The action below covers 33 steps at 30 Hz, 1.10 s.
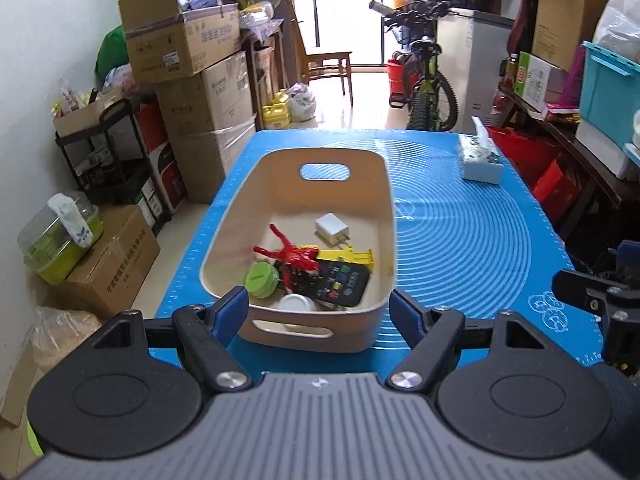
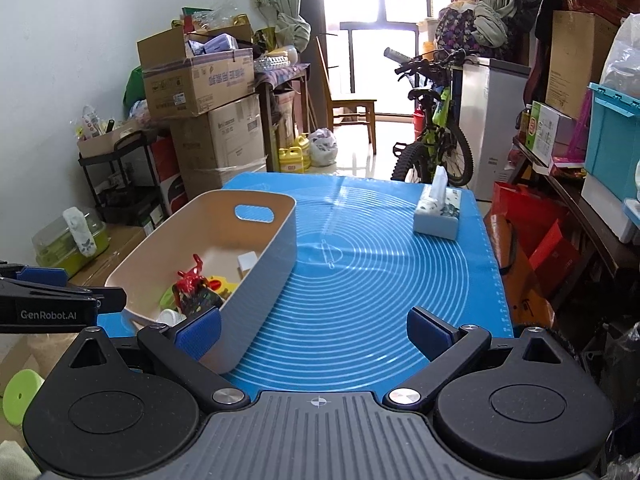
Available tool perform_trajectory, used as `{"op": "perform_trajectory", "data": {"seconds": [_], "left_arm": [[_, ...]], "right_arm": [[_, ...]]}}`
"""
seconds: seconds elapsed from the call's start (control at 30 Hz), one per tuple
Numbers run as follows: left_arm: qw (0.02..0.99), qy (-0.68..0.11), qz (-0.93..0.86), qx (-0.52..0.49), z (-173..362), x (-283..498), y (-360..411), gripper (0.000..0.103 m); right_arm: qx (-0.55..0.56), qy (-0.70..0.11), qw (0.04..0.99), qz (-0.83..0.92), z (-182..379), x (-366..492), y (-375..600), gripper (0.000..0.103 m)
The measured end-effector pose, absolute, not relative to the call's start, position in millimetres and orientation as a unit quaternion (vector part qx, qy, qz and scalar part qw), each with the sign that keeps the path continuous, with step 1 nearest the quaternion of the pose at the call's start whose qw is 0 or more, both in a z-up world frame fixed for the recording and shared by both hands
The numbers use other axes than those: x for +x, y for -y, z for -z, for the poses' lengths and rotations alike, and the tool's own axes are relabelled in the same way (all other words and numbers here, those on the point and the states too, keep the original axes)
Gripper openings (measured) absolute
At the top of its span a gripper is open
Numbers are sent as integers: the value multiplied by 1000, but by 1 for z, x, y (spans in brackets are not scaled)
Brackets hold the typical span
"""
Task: Organize rigid objects
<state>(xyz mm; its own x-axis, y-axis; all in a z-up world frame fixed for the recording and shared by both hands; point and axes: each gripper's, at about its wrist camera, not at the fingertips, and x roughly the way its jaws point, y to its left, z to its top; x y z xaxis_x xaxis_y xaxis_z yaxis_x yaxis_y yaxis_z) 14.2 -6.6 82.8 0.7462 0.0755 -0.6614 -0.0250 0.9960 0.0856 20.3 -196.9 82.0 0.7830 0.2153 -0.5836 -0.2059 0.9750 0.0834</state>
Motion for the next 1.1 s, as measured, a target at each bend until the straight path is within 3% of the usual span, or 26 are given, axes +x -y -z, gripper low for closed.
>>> {"op": "perform_trajectory", "data": {"seconds": [1.1], "left_arm": [[944, -328, -3, 22, -41, -21, 35, 78]], "right_arm": [[3, -288, 954, -84, -48, -37, 213, 99]]}}
